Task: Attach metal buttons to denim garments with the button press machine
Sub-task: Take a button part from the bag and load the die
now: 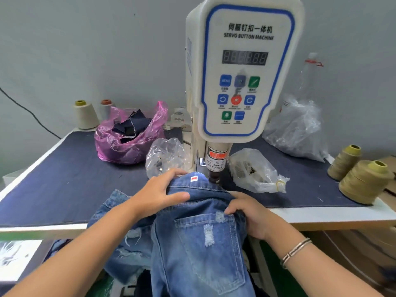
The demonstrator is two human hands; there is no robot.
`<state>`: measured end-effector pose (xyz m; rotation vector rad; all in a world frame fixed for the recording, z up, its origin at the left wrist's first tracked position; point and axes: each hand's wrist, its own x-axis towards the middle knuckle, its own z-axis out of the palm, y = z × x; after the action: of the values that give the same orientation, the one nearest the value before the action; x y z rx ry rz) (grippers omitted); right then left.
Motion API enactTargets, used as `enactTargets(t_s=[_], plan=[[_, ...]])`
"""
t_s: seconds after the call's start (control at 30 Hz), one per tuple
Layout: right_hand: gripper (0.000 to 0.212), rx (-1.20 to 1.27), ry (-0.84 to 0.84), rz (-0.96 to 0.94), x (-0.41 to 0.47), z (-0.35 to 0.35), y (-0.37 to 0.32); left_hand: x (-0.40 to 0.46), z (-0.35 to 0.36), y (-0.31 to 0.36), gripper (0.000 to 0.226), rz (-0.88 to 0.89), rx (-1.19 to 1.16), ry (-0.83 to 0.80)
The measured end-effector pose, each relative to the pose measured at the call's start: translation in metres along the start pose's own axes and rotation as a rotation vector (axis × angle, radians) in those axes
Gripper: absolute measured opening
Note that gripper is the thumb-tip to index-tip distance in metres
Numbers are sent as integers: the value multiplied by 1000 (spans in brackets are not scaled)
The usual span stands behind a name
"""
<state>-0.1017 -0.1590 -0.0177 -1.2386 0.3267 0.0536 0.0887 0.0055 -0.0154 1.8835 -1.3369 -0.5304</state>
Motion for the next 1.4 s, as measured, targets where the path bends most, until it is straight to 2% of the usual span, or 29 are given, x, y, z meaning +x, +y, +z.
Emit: enactTargets(t_s=[0.1, 0.17, 0.2, 0.27, 0.3, 0.37, 0.43, 0.47, 0.57, 0.63, 0.7, 0.73, 0.8, 0.9, 0.97, 1.03, 1.1, 1.17, 1.23, 1.33, 1.4], plan=[[41, -65, 91, 30, 4, -1, -1, -1, 4, 1, 78, 33, 129, -71], [43, -72, 118, 37, 4, -1, -2, -2, 7, 0, 83, 14, 199, -114], [43, -55, 117, 35, 3, 0, -2, -2, 8, 0, 71, 7, 210, -139], [36, -8, 78, 19, -1, -2, -1, -1, 9, 0, 22, -10, 180, -174], [31, 14, 66, 21, -3, -2, -1, 1, 9, 1, 11, -9, 161, -201], [32, -20, 104, 45, -4, -4, -2, 3, 9, 3, 31, -20, 99, -263], [33, -126, 210, 47, 0, -6, -3, 6, 6, 2, 40, -51, 62, -313], [29, -182, 279, 37, 4, -6, -4, 8, 4, 1, 38, -64, 47, -329], [18, -418, 446, -49, 15, -6, -14, 15, -3, -1, 15, -111, 16, -381], [10, -505, 482, -120, 22, -6, -24, 18, -4, 0, 20, -137, -27, -373], [8, -558, 497, -176, 30, -6, -31, 20, -4, 3, 32, -184, -161, -330], [9, -586, 500, -192, 35, -6, -32, 20, -5, 3, 30, -220, -241, -311], [14, -581, 497, -197, 44, -8, -33, 19, -8, 1, 25, -253, -346, -287], [12, -476, 400, -138, 48, -15, -33, 21, -11, -3, 43, -238, -259, -337], [20, -245, 200, -38, 42, -24, -34, 25, -10, -6, 42, -231, -187, -290], [46, -62, -19, 65, 31, -35, -37, 28, -10, -10, 27, -227, -204, -228], [56, -90, -160, 128, 24, -43, -39, 28, -10, -10, 23, -218, -257, -219], [42, -262, -167, 184, 22, -44, -40, 28, -9, -8, 28, -202, -286, -238], [20, -350, -99, 202, 20, -42, -39, 29, -8, -6, 30, -186, -288, -254], [16, -122, 28, 71, 18, -39, -31, 28, -7, -1, 38, -193, -284, -243], [19, 49, 98, -26, 18, -34, -22, 28, -6, 1, 34, -198, -297, -228]])
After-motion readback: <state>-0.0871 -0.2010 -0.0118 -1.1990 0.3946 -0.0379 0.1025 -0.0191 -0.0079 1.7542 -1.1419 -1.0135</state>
